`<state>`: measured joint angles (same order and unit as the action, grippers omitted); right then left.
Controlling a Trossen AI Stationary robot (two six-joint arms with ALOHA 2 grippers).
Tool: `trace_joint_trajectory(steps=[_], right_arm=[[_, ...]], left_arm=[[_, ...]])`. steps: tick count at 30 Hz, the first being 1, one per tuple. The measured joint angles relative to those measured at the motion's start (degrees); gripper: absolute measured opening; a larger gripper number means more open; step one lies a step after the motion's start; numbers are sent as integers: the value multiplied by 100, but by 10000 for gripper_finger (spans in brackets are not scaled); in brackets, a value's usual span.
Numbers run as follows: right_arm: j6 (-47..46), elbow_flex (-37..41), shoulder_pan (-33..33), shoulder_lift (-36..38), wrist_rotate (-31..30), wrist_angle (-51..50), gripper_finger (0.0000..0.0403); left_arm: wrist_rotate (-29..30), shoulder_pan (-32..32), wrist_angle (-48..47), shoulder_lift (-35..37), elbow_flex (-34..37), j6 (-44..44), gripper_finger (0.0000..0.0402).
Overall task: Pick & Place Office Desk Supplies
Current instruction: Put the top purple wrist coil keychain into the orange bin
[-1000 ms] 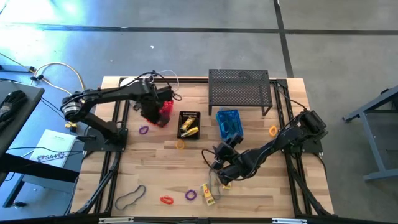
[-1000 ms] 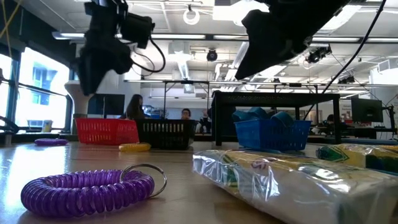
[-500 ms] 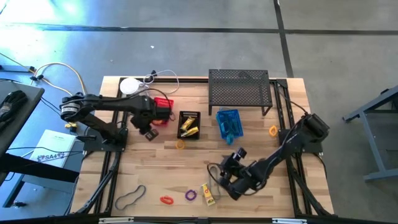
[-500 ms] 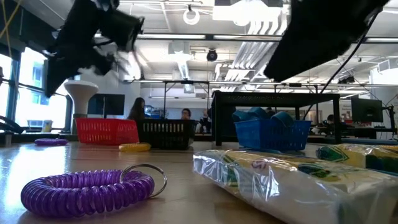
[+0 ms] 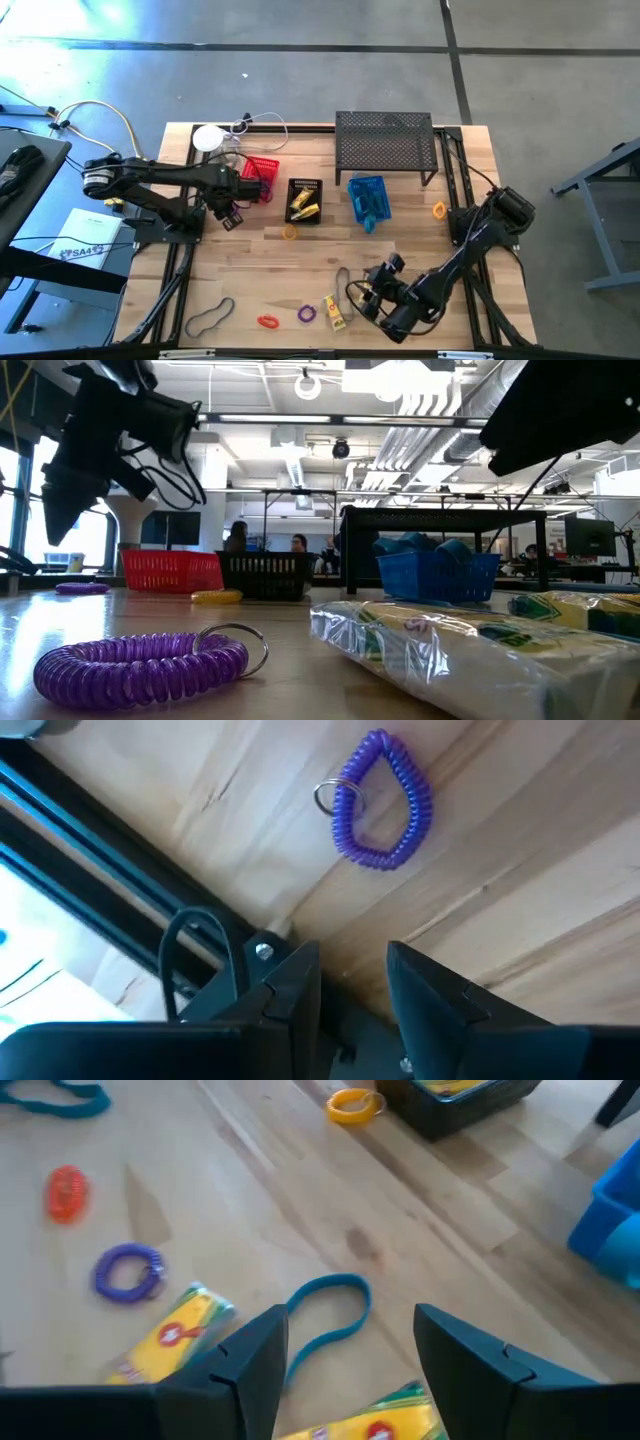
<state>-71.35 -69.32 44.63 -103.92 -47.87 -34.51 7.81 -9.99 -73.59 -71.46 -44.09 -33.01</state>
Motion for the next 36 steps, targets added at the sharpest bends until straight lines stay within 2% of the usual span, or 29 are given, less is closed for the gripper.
trace_joint_trajectory(steps=[6,9,19,31,36], right_arm=[[193,0,52,0,-18,294,205],[296,0,-3,0,-18,331,205],[931,0,-313,0,13,350,205],[2007,0,-633,0,162,692,205],[2505,0,-784,0,345,970,205]], left_arm=[[-60,-183,653,466,498,-112,111],[-231,-294,968,498,661,-93,111],[-167,-462,1952,494,1025,-473,111],[-165,-462,2154,496,1378,-1177,111],[-165,-460,2184,496,1389,-1192,111]])
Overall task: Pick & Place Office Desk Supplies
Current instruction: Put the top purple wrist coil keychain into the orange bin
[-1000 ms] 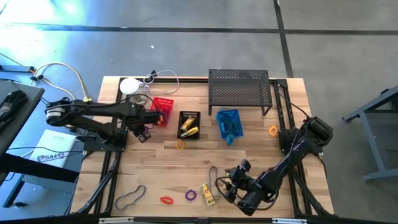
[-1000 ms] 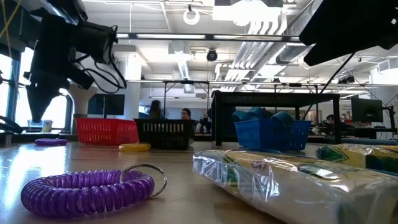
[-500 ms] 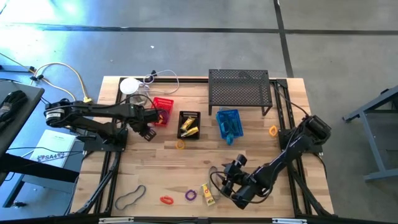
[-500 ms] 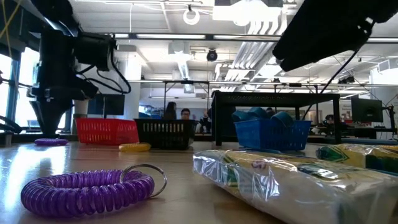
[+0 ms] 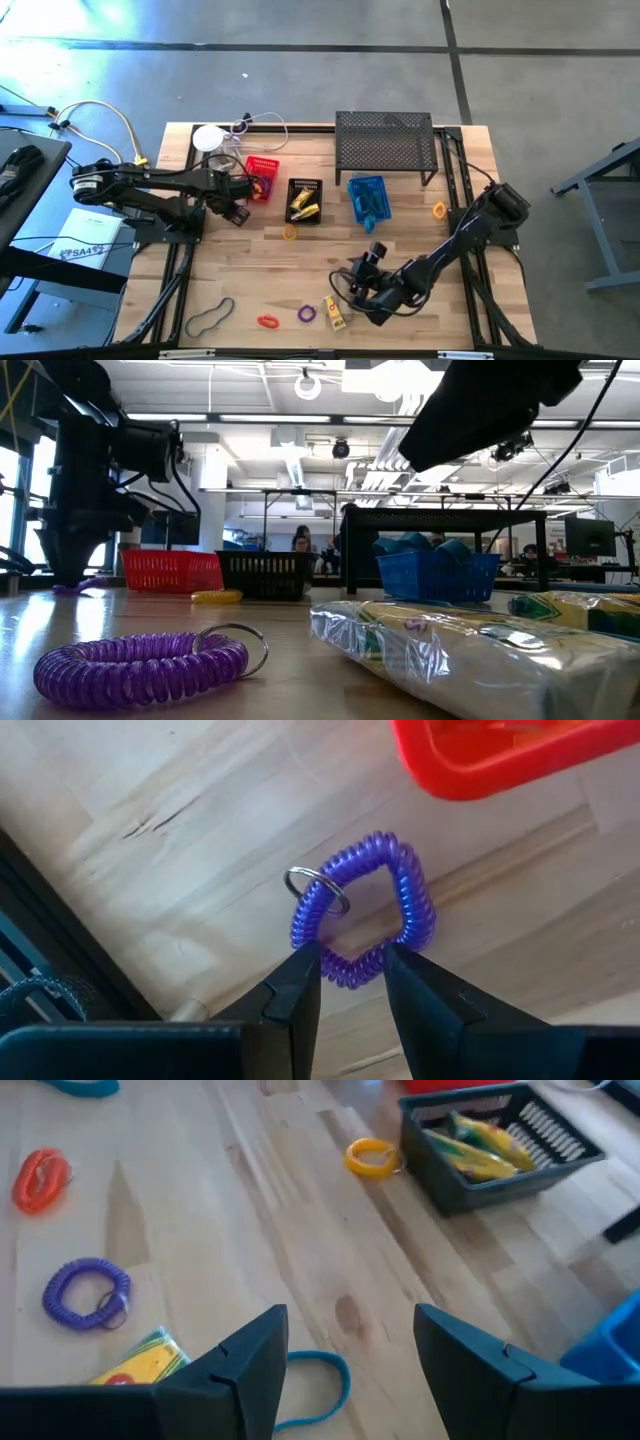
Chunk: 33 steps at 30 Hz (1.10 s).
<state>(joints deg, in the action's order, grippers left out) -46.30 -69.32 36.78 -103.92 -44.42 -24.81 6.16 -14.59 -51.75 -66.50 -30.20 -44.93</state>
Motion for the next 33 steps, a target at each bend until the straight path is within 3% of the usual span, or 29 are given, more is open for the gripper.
trace_joint_trajectory(steps=[8,20,24,29,33], right_arm=[[324,0,-176,0,391,276,205],[435,0,-165,0,433,281,205],[402,0,-152,0,555,287,205],[216,0,-139,-1,727,299,205],[137,0,-68,0,723,300,205]], left_arm=[[28,61,98,-151,19,-263,111],[47,351,101,-970,114,-317,108],[40,424,133,-979,116,-341,80],[19,564,192,-988,122,-347,17],[30,639,207,-992,123,-347,3]])
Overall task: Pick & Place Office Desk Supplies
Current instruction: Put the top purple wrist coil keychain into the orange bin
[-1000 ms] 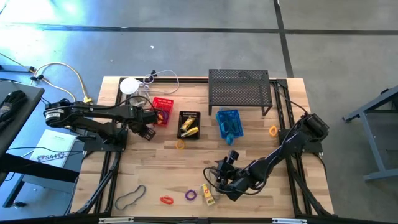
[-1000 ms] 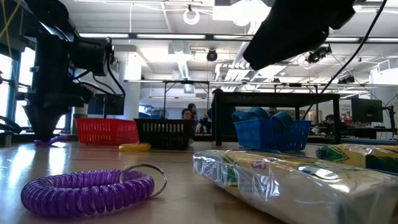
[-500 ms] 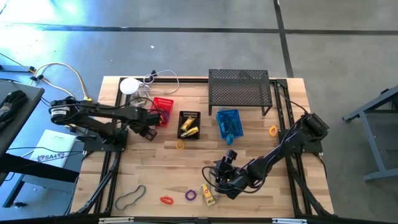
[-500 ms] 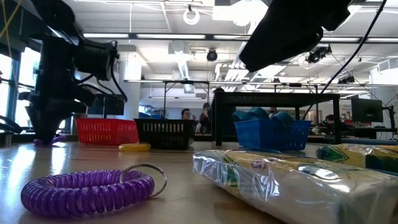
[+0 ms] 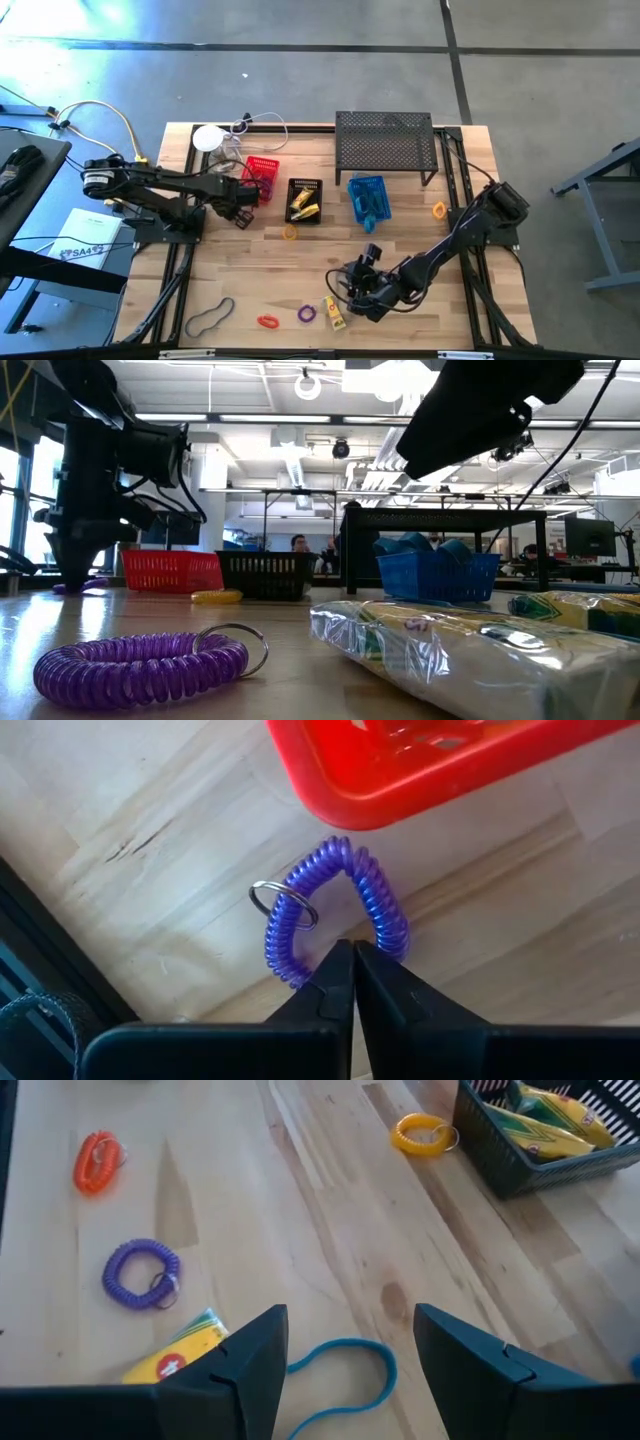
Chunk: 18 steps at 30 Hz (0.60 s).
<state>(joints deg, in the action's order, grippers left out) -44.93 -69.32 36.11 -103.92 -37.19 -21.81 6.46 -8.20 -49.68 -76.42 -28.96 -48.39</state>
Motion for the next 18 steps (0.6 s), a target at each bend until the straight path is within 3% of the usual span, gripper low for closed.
trace_joint_trajectory(steps=[18], right_arm=[[-8,2,75,0,-17,151,205]], left_arm=[[-318,542,86,1016,-252,4,0]])
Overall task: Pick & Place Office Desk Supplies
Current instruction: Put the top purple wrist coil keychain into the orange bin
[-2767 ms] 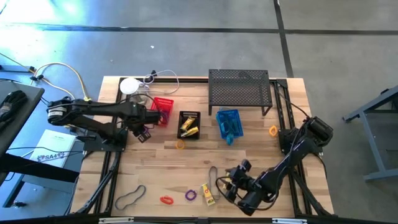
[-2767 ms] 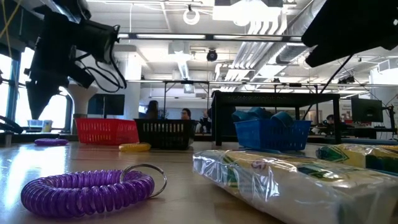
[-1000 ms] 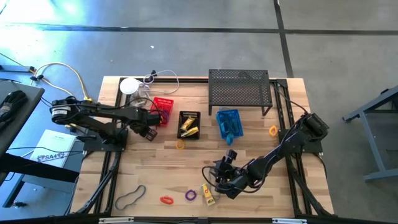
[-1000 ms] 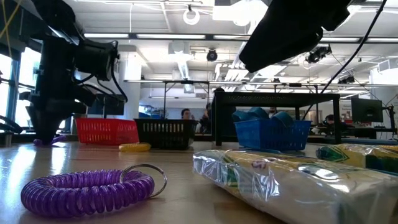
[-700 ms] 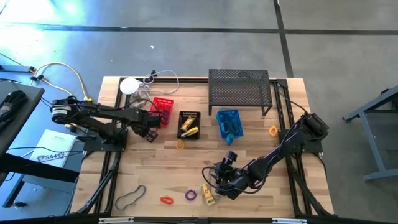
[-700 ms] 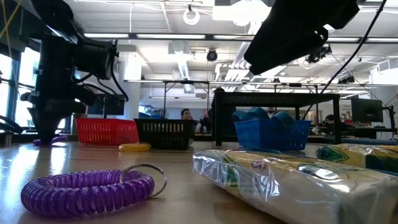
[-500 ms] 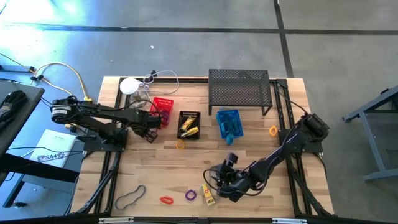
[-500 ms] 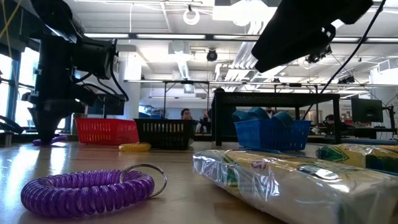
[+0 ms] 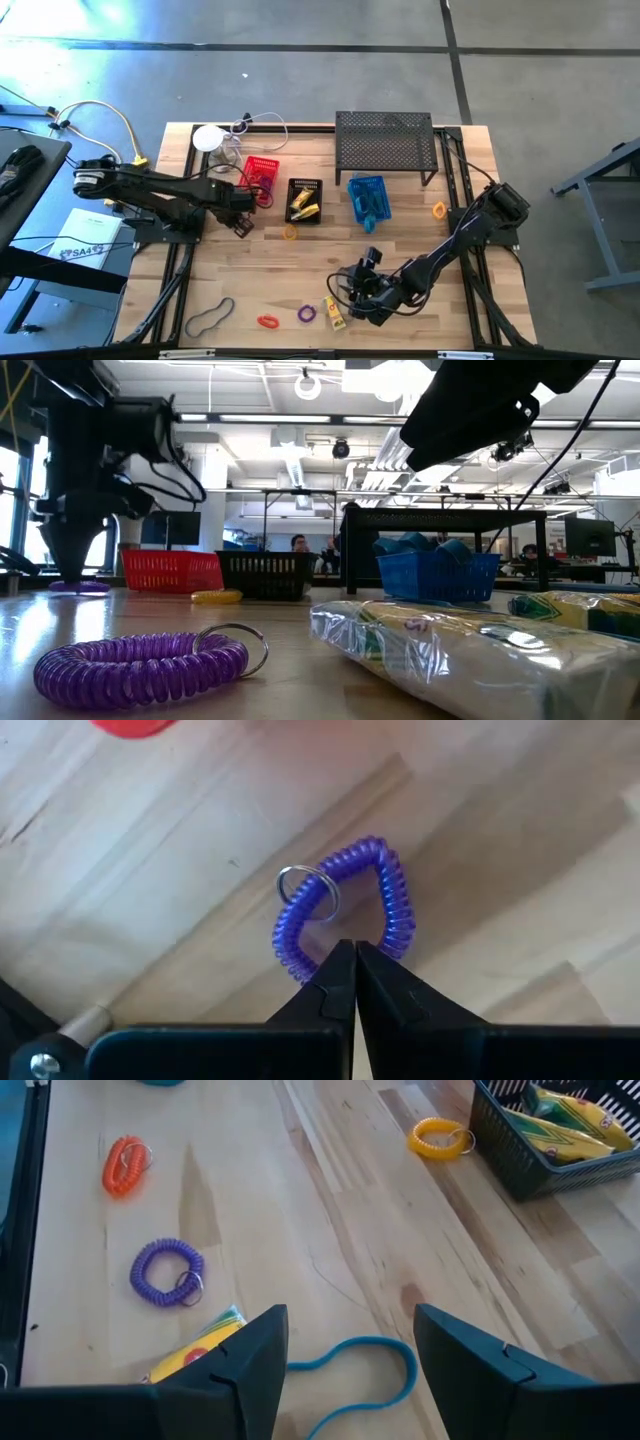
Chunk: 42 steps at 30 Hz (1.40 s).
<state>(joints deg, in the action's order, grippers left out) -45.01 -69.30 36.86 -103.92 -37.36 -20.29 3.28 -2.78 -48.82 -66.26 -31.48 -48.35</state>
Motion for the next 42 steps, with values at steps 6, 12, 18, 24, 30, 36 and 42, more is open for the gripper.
trace_joint_trajectory(steps=[6,12,18,24,30,36,42], right_arm=[[4,0,0,0,2,0,205],[10,0,-7,0,2,0,205],[24,0,-18,-2,-5,-2,205],[46,0,-54,-2,-16,-2,205],[133,0,-55,-2,-14,-3,205],[135,0,-48,-2,7,-4,205],[135,0,-44,-2,26,-4,205]], left_arm=[[11,371,-25,416,-77,-272,0],[107,767,-32,772,-477,-411,0],[777,924,-30,824,-1264,-165,0],[1507,522,-24,830,-2001,553,0],[1578,-464,-14,755,-2088,951,0],[1303,-1224,-66,287,-2088,1118,0],[1233,-1441,-5,-414,-2086,1423,0]])
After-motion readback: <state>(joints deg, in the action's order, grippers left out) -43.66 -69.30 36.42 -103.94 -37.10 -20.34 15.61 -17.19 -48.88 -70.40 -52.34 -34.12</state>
